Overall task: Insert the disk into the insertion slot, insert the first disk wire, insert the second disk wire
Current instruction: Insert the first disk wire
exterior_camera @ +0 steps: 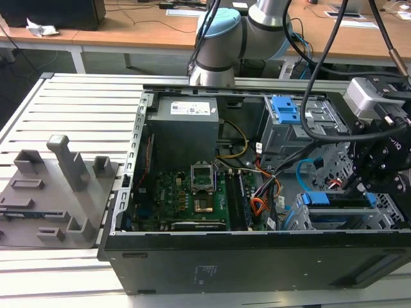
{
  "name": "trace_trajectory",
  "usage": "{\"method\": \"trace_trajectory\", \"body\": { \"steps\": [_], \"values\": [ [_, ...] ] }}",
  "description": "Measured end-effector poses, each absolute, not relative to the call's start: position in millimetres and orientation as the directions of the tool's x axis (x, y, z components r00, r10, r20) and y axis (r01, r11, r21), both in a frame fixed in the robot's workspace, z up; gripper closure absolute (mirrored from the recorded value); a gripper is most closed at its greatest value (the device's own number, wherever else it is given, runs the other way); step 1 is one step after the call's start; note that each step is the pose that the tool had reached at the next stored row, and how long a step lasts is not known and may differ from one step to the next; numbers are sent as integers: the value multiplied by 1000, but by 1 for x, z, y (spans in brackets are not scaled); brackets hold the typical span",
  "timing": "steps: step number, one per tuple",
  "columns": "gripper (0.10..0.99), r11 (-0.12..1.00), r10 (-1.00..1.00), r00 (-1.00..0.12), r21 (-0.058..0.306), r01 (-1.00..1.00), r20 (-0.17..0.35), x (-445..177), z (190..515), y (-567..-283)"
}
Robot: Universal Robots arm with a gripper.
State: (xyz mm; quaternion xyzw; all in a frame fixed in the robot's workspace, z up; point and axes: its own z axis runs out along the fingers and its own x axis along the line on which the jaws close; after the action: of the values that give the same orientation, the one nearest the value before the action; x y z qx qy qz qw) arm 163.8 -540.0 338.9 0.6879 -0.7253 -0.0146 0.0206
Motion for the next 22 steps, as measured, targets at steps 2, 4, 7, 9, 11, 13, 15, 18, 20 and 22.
{"method": "trace_trajectory", "body": {
  "steps": [2,4,7,9,11,13,15,18,20,22],
  "values": [
    [925,53,-999,-53,50,-997,10,164,338,-540],
    [925,53,-999,-53,50,-997,9,164,338,-540],
    [914,53,-999,-53,50,-997,10,164,338,-540],
    [851,53,-999,-53,50,-997,9,164,346,-540],
    [851,53,-999,-53,50,-997,9,164,358,-540],
    [851,53,-999,-53,50,-997,9,164,370,-540],
    [933,53,-999,-53,50,-997,9,164,381,-539],
    [980,53,-999,-53,50,-997,9,164,389,-539],
    [980,53,-999,-53,50,-997,9,164,389,-539],
    [980,53,-999,-53,50,-997,9,164,390,-539]
  ]
}}
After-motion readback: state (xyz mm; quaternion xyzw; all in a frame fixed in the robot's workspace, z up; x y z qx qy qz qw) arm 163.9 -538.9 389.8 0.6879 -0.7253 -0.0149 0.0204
